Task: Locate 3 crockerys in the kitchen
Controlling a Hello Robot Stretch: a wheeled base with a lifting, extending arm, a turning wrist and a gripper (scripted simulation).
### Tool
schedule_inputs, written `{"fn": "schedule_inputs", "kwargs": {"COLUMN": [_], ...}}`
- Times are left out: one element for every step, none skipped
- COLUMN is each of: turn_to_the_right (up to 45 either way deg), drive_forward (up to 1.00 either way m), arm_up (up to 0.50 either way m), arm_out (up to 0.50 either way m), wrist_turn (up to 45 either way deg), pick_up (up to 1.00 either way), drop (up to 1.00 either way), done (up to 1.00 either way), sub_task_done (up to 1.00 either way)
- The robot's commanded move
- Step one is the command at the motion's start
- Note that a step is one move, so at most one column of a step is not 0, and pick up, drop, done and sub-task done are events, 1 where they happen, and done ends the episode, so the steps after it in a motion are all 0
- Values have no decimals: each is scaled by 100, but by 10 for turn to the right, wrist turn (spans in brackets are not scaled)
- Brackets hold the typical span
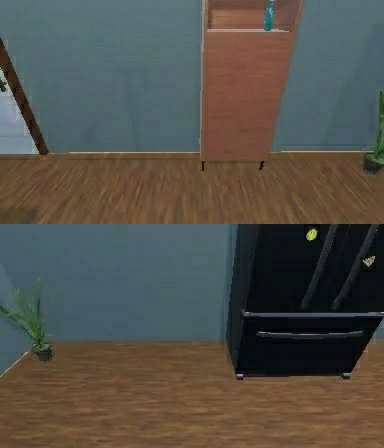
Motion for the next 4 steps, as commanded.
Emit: {"fn": "schedule_inputs", "kwargs": {"turn_to_the_right": [0, -450, -120, 0], "drive_forward": [70, 0, 0, 90], "arm_up": [0, 0, 0, 0], "arm_out": [0, 0, 0, 0], "wrist_turn": [0, 0, 0, 0], "pick_up": [0, 0, 0, 0], "drop": [0, 0, 0, 0], "done": [0, 0, 0, 0], "sub_task_done": [0, 0, 0, 0]}}
